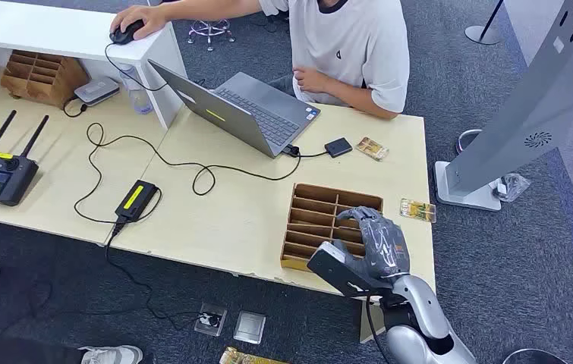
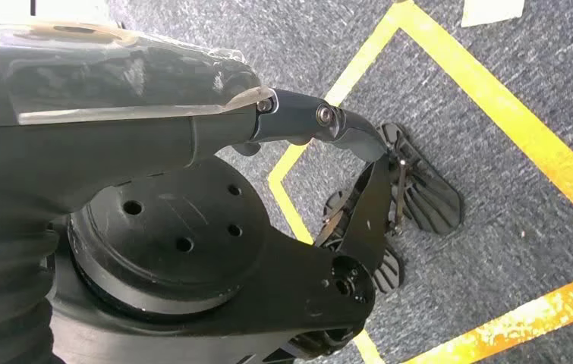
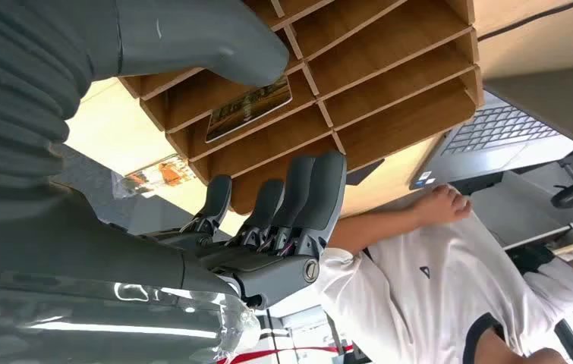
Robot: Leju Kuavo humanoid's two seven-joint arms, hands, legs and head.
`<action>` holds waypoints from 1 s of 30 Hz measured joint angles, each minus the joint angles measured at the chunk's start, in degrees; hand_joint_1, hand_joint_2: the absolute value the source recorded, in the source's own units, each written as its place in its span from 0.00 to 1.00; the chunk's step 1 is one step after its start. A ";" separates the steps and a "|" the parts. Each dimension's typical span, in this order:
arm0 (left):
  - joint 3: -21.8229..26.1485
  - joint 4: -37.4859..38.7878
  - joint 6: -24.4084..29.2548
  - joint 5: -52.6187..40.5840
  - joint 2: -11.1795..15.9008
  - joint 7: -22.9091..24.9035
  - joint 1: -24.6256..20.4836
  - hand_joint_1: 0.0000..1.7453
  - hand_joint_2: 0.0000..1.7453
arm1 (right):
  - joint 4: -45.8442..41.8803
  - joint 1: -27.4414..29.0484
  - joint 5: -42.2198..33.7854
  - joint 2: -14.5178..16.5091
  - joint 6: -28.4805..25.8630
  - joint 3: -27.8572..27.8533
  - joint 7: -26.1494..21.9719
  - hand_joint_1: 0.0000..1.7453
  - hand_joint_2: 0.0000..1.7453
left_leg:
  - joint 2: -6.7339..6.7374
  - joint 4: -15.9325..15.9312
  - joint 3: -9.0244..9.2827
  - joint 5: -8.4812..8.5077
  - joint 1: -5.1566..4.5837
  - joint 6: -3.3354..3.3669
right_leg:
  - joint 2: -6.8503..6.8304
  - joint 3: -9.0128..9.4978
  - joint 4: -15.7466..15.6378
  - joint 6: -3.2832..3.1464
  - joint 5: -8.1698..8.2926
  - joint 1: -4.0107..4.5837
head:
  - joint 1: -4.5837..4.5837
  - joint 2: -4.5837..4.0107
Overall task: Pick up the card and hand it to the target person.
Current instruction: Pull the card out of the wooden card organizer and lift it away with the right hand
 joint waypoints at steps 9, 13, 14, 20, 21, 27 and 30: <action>-0.06 0.00 -0.48 -0.05 0.31 0.04 0.00 0.00 1.00 | 0.51 0.01 0.82 0.00 -0.19 -0.04 0.16 0.48 1.00 | 0.00 0.00 0.00 0.00 0.00 -0.01 | 0.00 0.00 0.00 0.00 0.00 0.00 | 0.00 0.00; -0.09 0.00 -0.75 -0.09 0.41 0.05 0.01 0.00 1.00 | 0.61 0.02 1.06 0.00 -0.22 -0.07 0.25 0.48 1.00 | 0.00 0.00 0.00 0.00 0.00 -0.01 | 0.00 0.00 0.00 0.00 0.00 0.00 | 0.00 0.00; -0.11 0.00 -0.85 -0.10 0.43 0.05 0.01 0.00 1.00 | 0.63 0.03 1.29 0.00 -0.23 -0.08 0.29 0.48 1.00 | 0.00 0.00 0.00 0.00 0.00 -0.01 | 0.00 0.00 0.00 0.00 0.00 0.00 | 0.00 0.00; -0.20 0.00 -1.19 -0.13 0.66 0.09 0.01 0.00 1.00 | 0.67 0.18 2.73 0.00 -0.21 -0.09 0.95 0.49 1.00 | 0.00 0.00 0.00 0.00 0.00 -0.01 | 0.00 0.00 0.00 0.00 0.00 0.00 | 0.00 0.00; -0.21 0.00 -1.24 -0.14 0.69 0.11 0.01 0.00 1.00 | 0.67 0.21 2.82 0.00 -0.20 -0.09 1.02 0.49 1.00 | 0.00 0.00 0.00 0.00 0.00 -0.01 | 0.00 0.00 0.00 0.00 0.00 0.00 | 0.00 0.00; -0.33 0.00 -1.39 -0.15 0.76 0.15 0.01 0.00 1.00 | 0.68 0.23 3.31 0.01 0.20 -0.09 1.17 0.50 1.00 | 0.00 0.00 0.00 0.01 0.00 -0.01 | 0.00 0.00 0.00 0.00 0.00 0.00 | 0.00 0.00; -0.44 0.00 -1.47 -0.17 0.82 0.17 0.01 0.00 1.00 | 0.79 0.13 3.70 0.08 0.31 -0.09 1.26 0.51 1.00 | 0.00 0.00 -0.01 0.01 0.00 0.00 | 0.00 0.00 0.01 0.00 0.00 0.00 | 0.00 0.00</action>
